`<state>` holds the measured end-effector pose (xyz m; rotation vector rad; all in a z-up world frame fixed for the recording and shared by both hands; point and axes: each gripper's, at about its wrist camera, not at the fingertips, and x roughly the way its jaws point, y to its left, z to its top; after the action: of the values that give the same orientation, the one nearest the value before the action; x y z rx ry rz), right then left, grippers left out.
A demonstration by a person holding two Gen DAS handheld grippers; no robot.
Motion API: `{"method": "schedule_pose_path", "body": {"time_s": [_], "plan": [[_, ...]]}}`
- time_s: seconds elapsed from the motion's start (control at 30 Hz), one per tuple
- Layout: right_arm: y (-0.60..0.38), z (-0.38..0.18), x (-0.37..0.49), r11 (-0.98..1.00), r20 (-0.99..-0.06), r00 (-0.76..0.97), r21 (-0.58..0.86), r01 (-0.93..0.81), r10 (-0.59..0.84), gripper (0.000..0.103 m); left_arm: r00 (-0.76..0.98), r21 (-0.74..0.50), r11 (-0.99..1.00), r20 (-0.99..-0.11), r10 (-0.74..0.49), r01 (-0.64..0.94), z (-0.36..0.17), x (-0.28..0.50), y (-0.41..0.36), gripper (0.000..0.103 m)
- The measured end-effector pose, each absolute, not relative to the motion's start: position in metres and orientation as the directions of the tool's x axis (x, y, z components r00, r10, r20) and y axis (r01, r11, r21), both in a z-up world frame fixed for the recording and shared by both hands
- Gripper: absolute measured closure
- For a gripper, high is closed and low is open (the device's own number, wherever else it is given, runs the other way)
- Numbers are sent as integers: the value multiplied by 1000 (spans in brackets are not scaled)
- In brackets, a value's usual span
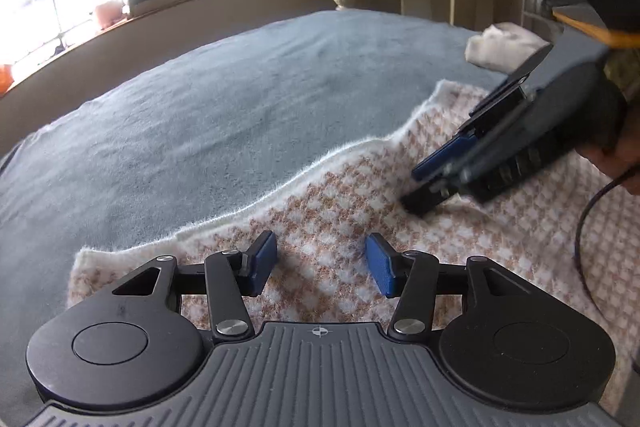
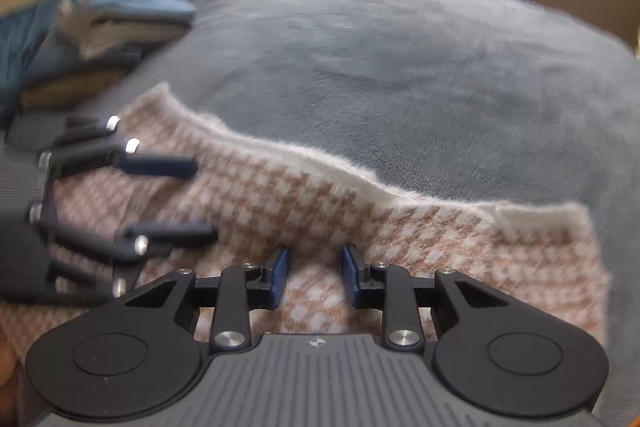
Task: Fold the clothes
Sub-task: 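Lower the grasped edge onto the cardigan and open both grippers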
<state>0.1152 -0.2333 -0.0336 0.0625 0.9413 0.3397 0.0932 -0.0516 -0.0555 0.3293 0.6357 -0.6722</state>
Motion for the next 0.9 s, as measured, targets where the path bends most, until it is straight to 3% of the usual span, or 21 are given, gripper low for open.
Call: {"method": "schedule_pose_path", "body": {"time_s": [0.17, 0.43, 0.57, 0.67, 0.77, 0.9], "plan": [[-244, -9, 107, 961, -769, 579, 181, -211, 272, 77, 595, 7, 763, -631, -498, 646, -55, 96, -45, 52], [-243, -42, 136, 954, -759, 579, 257, -156, 299, 79, 627, -53, 823, -621, -471, 565, -49, 94, -35, 52], [-251, -45, 128, 948, -742, 593, 278, -154, 314, 79, 681, -22, 887, -631, -370, 461, -52, 83, -1, 52], [-252, -46, 127, 947, -738, 595, 286, -150, 317, 79, 693, -84, 950, -665, -279, 301, -67, 91, 38, 53], [-251, -47, 127, 948, -736, 600, 281, -151, 314, 79, 709, -172, 954, -639, -299, 248, -59, 89, 56, 53], [-252, -46, 127, 948, -736, 601, 284, -144, 312, 79, 744, -138, 944, -586, -321, 299, -48, 92, 51, 53]]}}
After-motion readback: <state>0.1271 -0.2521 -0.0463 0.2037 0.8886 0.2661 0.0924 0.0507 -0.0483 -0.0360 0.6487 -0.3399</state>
